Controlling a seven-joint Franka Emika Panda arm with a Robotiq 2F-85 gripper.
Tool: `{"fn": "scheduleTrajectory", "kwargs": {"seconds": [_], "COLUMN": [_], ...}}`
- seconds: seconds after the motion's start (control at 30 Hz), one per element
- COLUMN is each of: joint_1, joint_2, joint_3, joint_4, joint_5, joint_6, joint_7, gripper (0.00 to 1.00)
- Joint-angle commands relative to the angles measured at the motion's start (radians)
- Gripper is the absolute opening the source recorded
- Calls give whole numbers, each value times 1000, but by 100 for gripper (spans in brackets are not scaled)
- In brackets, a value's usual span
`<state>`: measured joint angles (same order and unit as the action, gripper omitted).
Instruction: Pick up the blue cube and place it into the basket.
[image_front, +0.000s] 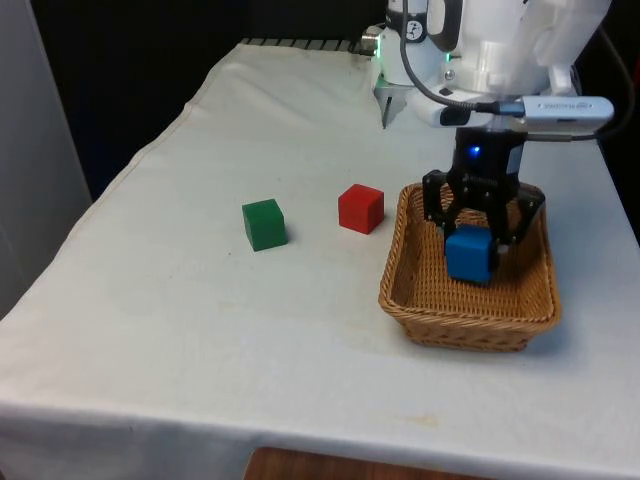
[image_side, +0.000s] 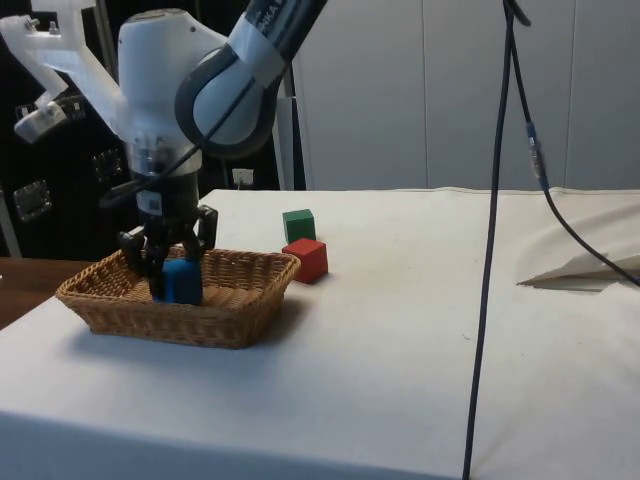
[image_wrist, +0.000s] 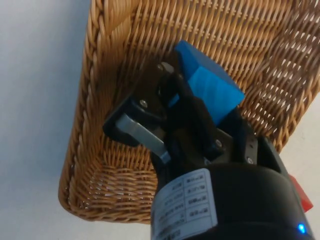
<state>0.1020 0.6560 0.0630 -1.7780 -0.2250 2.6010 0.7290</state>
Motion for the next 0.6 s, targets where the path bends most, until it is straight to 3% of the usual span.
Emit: {"fn": "scheduleTrajectory", "kwargs": {"seconds": [0.0,0.3,0.57], "joint_1": [1,0,-1], "joint_2": [0,-1,-7], "joint_3": [0,2,3], "joint_4": [1,2,1], "joint_5": [-1,1,2], "joint_6": [0,-2,-8], "joint_7": [1,-1,-2], "gripper": [11,97,100]}}
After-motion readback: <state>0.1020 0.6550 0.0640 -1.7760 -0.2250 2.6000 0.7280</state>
